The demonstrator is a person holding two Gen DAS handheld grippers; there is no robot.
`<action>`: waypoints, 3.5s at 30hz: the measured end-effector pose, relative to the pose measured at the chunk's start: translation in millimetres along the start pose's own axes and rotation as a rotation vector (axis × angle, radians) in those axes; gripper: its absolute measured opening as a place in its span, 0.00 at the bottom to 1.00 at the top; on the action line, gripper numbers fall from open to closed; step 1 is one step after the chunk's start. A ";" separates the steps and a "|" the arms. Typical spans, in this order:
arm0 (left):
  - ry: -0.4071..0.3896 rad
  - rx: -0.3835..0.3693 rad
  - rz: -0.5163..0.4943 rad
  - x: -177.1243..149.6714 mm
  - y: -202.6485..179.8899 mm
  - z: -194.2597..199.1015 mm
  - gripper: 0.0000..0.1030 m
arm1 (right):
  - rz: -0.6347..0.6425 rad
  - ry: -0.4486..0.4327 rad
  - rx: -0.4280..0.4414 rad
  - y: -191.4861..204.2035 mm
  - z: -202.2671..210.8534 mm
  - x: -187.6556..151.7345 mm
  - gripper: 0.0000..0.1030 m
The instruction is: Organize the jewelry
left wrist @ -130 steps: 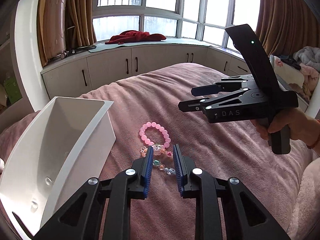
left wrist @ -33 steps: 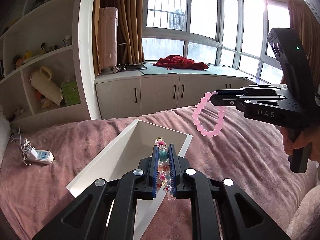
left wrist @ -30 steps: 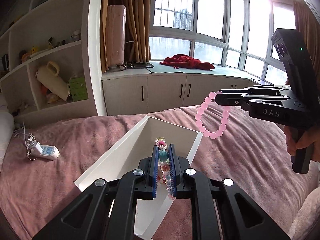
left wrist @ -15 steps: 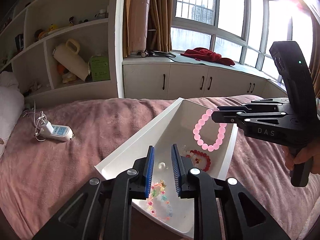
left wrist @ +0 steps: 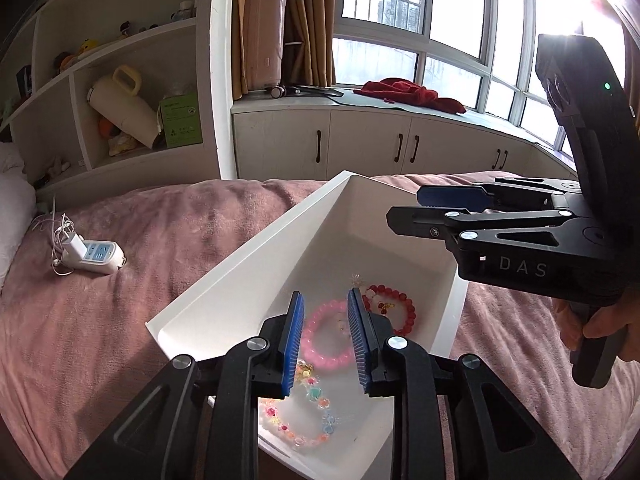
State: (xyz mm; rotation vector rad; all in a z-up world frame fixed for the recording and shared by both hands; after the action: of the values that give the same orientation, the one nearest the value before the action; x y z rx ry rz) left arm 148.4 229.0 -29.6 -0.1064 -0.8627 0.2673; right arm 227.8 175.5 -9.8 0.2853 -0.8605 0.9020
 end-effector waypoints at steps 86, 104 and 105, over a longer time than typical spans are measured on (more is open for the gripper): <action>-0.250 0.149 -0.032 -102.6 -37.9 89.5 0.32 | -0.019 -0.256 -0.174 72.1 115.9 -138.1 0.85; -0.237 0.143 -0.030 -104.5 -37.2 83.9 0.32 | -0.026 -0.244 -0.166 72.6 111.8 -140.6 0.85; -0.235 0.142 -0.030 -104.6 -37.2 83.5 0.32 | -0.026 -0.242 -0.166 72.7 111.5 -140.7 0.85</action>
State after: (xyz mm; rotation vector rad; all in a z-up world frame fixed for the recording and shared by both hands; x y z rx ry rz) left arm 27.0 163.3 -45.1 0.0717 -1.0744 0.3163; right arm 66.0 78.4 -53.7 0.2640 -1.1464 0.7763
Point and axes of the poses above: each gripper's, at about its wrist camera, not at the fingertips, and z roughly against the way its jaws point, y to its left, x to its top, the point moved 3 cm from there along -z, roughly the way its jaws point, and after that the axes turned 11 degrees about z, right-handed, at the moved point
